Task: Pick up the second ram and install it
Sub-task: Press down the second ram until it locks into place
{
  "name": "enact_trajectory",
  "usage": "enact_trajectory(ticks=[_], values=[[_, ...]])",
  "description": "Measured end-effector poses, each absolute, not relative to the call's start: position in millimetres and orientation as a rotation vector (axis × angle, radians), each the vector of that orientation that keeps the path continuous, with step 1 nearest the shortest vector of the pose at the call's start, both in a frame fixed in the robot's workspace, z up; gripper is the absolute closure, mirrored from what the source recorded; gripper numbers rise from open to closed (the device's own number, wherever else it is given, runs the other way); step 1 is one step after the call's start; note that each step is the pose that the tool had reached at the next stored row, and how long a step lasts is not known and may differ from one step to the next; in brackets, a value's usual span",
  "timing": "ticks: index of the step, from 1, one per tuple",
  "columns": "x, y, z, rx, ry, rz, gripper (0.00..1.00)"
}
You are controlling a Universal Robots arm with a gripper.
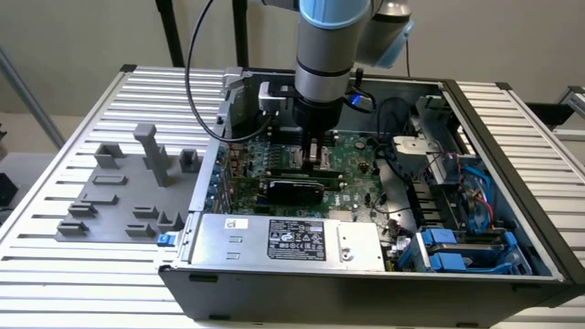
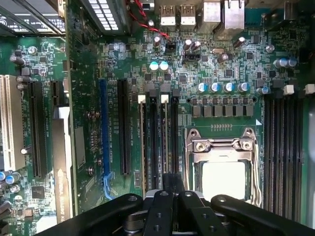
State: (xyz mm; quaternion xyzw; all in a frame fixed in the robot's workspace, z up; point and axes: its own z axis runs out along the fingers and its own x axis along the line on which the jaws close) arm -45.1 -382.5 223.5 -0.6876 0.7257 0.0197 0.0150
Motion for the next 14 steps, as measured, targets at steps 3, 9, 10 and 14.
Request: enact_trajectory(ticks=[3, 9, 10, 14], values=[[-44.9, -382.1, 227.4, -2.138, 2.257, 0.065, 1.00], [-44.0, -382.2, 245.4, -2.139, 2.258, 0.066, 1.00], [-44.0, -382.1, 245.5, -2.139, 2.258, 0.066, 1.00], [-44.0, -382.2, 245.5, -2.140, 2.258, 0.066, 1.00]])
